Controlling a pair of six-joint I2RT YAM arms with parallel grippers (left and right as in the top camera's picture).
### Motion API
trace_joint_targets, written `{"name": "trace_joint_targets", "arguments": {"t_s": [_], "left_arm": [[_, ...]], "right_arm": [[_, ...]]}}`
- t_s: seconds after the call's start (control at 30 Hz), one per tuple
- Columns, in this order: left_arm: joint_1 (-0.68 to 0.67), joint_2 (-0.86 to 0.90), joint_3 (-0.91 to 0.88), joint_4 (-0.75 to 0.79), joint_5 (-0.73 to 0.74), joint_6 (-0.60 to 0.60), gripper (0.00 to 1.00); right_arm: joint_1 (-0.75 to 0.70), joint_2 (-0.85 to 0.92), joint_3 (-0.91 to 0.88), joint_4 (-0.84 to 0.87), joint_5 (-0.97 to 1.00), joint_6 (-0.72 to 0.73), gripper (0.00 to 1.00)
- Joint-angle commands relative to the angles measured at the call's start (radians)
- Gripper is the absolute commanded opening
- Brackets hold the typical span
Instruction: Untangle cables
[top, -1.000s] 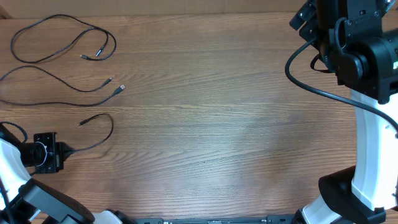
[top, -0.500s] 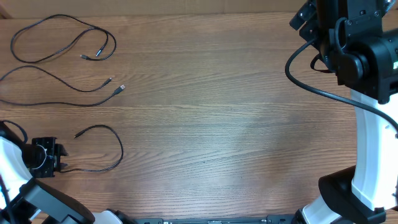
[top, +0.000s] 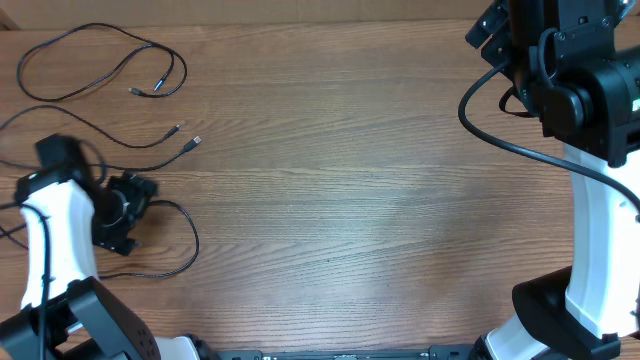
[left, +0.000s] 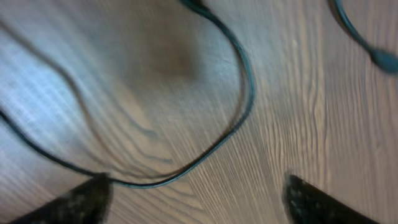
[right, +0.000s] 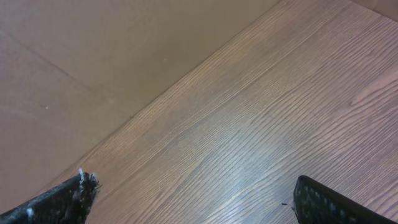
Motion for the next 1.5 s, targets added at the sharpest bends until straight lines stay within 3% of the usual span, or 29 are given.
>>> {"name": "trace_joint_targets", "arguments": {"t_s": [0.0, 0.47, 0.67, 0.8, 1.03, 1.13, 1.2, 1.47], "left_arm": [[-0.065, 0.021, 0.01, 0.027, -0.1, 0.002, 0.98], [-0.211, 0.241, 0.01, 0.168, -0.15, -0.051, 0.9], [-0.217, 0.285, 0.01, 0.204, -0.164, -0.053, 0.73], [-0.217, 0.311, 0.01, 0.219, -0.24, -0.062, 0.55], [-0.217, 0.341, 0.01, 0.238, -0.252, -0.059, 0.42], [-0.217, 0.341, 0.01, 0.246, -0.251, -0.058, 0.27], [-0.217, 0.34, 0.011, 0.247, -0.252, -0.057, 0.06], [-0.195, 0.317, 0.182, 0.064, -0.244, -0.057, 0.04]], "right_arm": [[-0.001, -0.003, -0.006, 0.002, 0.013, -0.009, 1.0], [-0.001, -0.003, -0.006, 0.002, 0.013, -0.009, 1.0], [-0.001, -0.003, -0.006, 0.002, 0.013, -0.009, 1.0], [-0.001, -0.003, -0.006, 0.002, 0.013, -0.009, 1.0], [-0.001, -0.003, -0.006, 0.002, 0.013, -0.009, 1.0], [-0.001, -0.003, -0.006, 0.002, 0.013, -0.009, 1.0], [-0.001, -0.002, -0.006, 0.002, 0.013, -0.009, 1.0], [-0.001, -0.002, -0.006, 0.002, 0.013, -0.009, 1.0]]}}
